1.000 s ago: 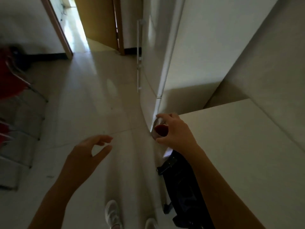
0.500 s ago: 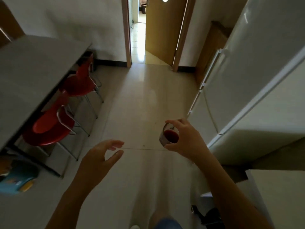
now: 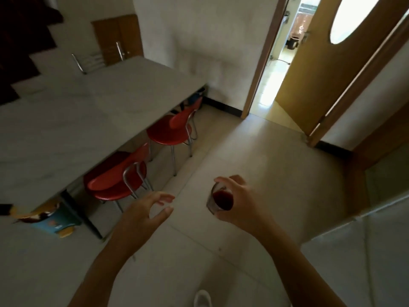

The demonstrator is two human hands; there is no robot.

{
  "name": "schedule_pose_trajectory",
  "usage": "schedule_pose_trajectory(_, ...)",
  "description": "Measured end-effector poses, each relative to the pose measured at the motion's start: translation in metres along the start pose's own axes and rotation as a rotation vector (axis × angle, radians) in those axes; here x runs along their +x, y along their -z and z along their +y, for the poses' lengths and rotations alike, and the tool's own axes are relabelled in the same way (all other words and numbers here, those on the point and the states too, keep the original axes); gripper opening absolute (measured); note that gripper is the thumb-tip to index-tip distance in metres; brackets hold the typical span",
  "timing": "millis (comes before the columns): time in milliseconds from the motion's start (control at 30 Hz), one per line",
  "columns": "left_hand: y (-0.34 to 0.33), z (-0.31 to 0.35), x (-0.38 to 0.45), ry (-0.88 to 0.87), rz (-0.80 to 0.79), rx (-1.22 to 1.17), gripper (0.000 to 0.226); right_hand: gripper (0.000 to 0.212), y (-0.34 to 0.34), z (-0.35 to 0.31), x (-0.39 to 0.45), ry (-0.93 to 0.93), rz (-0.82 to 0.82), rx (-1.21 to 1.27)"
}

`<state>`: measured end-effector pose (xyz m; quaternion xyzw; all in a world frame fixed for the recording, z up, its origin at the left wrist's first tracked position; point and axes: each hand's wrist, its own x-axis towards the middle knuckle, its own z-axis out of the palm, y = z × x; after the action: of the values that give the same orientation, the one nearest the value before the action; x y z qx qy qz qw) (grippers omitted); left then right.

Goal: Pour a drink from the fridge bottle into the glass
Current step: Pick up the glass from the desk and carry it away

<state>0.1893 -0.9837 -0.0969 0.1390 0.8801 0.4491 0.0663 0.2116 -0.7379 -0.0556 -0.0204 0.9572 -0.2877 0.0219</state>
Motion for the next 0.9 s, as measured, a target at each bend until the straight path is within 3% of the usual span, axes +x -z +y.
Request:
schedule_pose_trajectory(133, 0.010, -0.009, 0.054, 0.076, 0.078, 0.016, 0.017, 0.066, 0.005, 0.009, 0.079, 0.080, -0.058, -0.044)
schedule_pose_trajectory(367, 0.036, -0.047, 0.159, 0.204, 0.206, -0.035, 0.017, 0.069, -0.003, 0.016, 0.225, 0.199, -0.138, -0.070)
schedule_pose_trajectory(633, 0.084, -0.095, 0.287, 0.260, 0.216, -0.025, 0.016, 0.066, -0.013, -0.002, 0.389, 0.278, -0.158, -0.051)
schedule_pose_trajectory(733, 0.103, -0.107, 0.328, 0.290, 0.279, -0.019, 0.028, 0.066, -0.019, -0.009, 0.448, 0.321, -0.153, -0.053)
schedule_pose_trajectory(900, 0.122, -0.137, 0.392, 0.377, 0.405, 0.051, 0.019, 0.067, -0.038, -0.024, 0.550, 0.423, -0.222, -0.074)
